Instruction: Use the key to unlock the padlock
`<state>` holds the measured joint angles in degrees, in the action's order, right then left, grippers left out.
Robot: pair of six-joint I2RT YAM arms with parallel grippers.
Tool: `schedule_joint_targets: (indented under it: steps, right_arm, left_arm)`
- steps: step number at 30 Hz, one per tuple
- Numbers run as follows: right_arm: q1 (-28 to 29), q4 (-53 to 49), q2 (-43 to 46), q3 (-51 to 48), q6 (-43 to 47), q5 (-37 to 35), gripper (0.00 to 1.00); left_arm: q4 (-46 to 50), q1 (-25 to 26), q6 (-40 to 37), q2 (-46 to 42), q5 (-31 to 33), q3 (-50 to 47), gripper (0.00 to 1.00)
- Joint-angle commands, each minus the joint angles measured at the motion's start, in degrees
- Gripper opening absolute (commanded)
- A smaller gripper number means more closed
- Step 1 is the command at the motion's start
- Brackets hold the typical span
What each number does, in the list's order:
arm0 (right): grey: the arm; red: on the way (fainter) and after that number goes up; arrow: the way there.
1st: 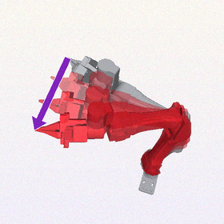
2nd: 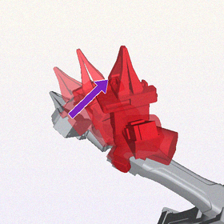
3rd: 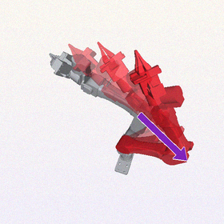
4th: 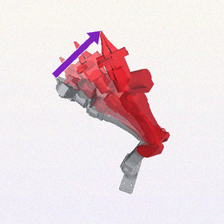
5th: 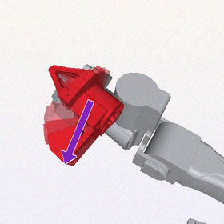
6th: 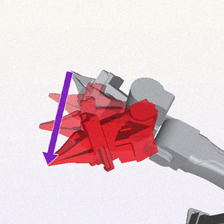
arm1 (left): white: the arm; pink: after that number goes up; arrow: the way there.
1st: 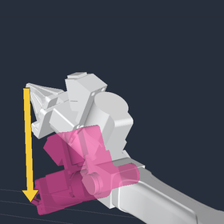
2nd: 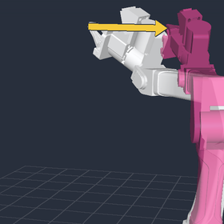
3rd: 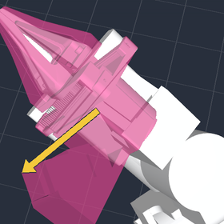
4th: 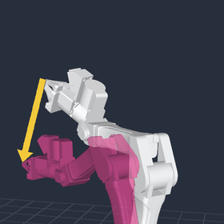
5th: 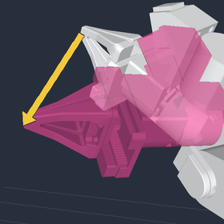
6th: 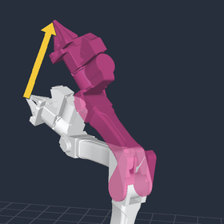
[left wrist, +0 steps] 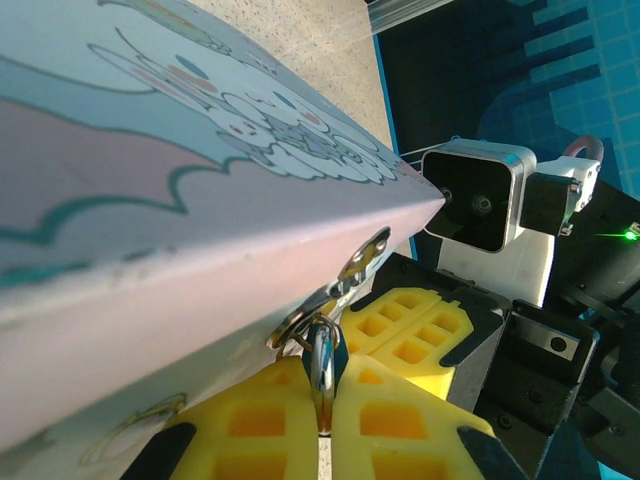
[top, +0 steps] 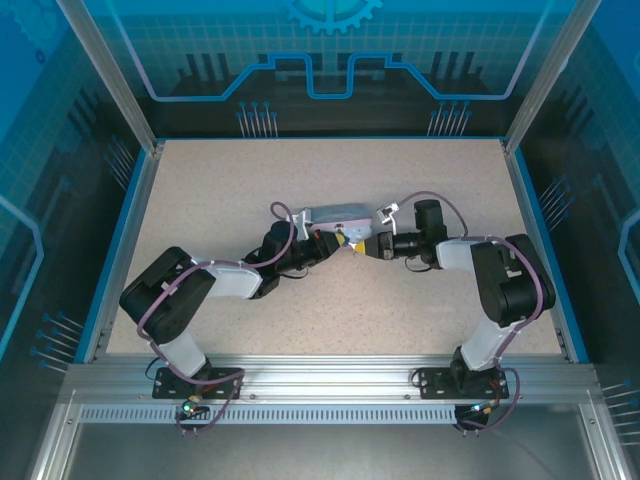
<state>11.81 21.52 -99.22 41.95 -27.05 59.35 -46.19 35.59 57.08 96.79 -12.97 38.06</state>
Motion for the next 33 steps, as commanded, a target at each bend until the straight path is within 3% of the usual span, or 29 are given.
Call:
schedule_joint_targets:
  steps: [1,7,16,33]
  right_arm:
    - [-0.3,6.4,-1.6,0.3,-2.1,4.0,0.00]
    - [-0.3,5.2,-2.0,2.0,-2.2,6.4,0.00]
    - [-0.3,-3.4,-1.3,4.1,5.7,6.6,0.00]
    - [-3.4,-7.2,-1.7,6.2,7.9,4.4,0.00]
  left_arm:
    - [-5.5,1.7,-0.4,0.0,-8.2,0.0,0.00]
    - [-7.8,1.7,-0.7,0.9,-9.4,-0.3,0.00]
    - [-12.1,1.7,1.1,4.4,-12.3,0.5,0.00]
    - [-9.0,1.8,-0.2,2.1,-14.4,0.0,0.00]
